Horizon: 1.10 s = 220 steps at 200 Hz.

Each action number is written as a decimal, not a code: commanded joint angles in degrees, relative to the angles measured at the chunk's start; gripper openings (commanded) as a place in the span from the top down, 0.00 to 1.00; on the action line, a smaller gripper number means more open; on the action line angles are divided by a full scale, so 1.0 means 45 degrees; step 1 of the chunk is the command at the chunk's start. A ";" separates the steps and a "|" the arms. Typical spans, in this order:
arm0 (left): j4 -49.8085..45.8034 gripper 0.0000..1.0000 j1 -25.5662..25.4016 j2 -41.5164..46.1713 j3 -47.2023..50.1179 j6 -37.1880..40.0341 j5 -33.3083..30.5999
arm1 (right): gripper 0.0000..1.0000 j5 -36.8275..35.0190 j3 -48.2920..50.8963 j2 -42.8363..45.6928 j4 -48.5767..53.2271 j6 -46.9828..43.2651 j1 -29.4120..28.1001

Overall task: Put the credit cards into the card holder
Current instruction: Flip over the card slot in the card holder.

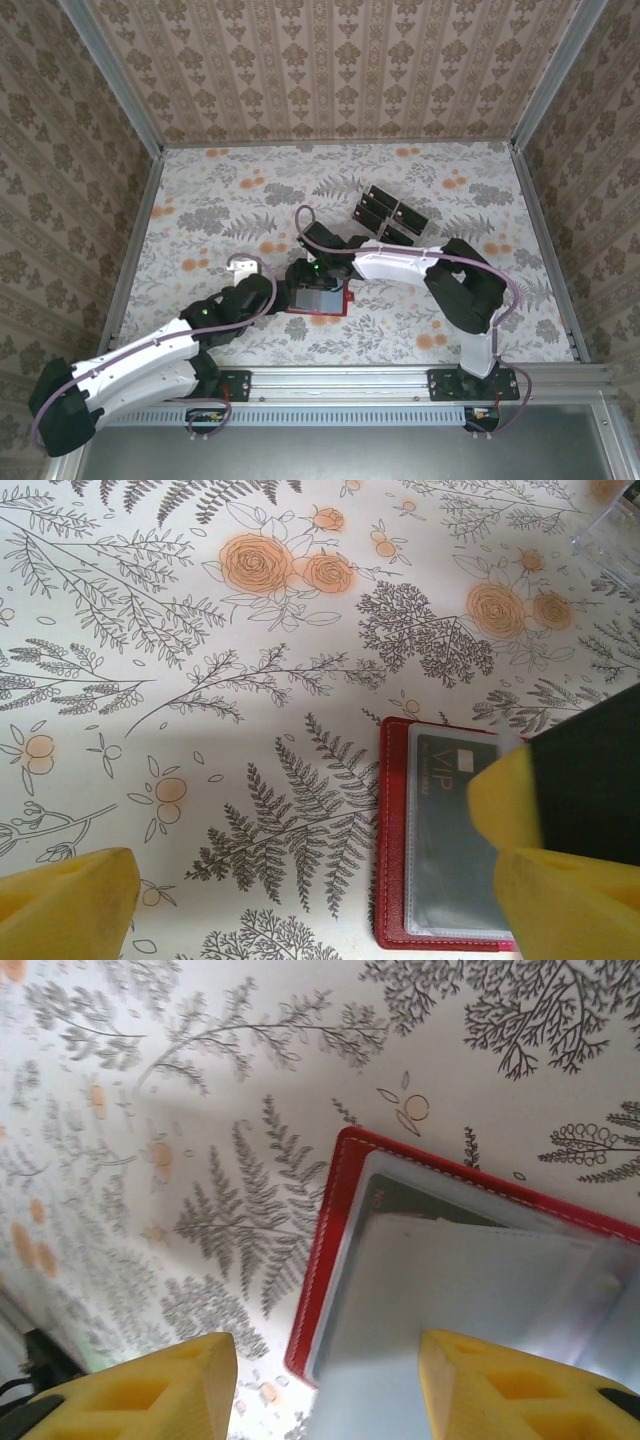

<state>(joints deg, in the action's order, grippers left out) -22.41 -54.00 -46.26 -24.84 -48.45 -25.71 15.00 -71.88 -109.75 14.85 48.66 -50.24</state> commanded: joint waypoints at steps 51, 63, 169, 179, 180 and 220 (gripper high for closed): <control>-0.0517 0.00 0.0408 0.0592 0.0374 0.0170 0.0430 | 0.47 -0.0273 -0.0714 -0.1224 0.0495 0.0356 -0.0277; -0.0512 0.00 0.0475 0.0558 0.0403 0.0199 0.0516 | 0.47 -0.0268 -0.0736 -0.1085 0.0488 0.0248 -0.0253; 0.1321 0.00 0.1038 -0.2032 0.0013 0.1338 0.1437 | 0.50 -0.0717 0.0285 0.1855 0.1360 -0.0967 0.0282; 0.1476 0.00 0.1061 -0.2424 -0.0110 0.1475 0.1466 | 0.51 -0.0756 0.0607 0.1944 0.1258 -0.0879 0.0234; 0.1490 0.00 0.1071 -0.2468 -0.0117 0.1501 0.1471 | 0.51 -0.0766 0.0634 0.1946 0.1244 -0.0857 0.0240; 0.2296 0.00 0.1151 -0.3749 -0.0385 0.1873 0.1812 | 0.65 -0.0668 0.1575 0.1871 0.0579 -0.0497 0.0002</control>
<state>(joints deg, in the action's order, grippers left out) -15.42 -49.43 -60.77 -24.14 -42.59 -18.94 12.45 -66.98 -101.21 18.20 45.34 -49.39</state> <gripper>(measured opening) 0.997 0.389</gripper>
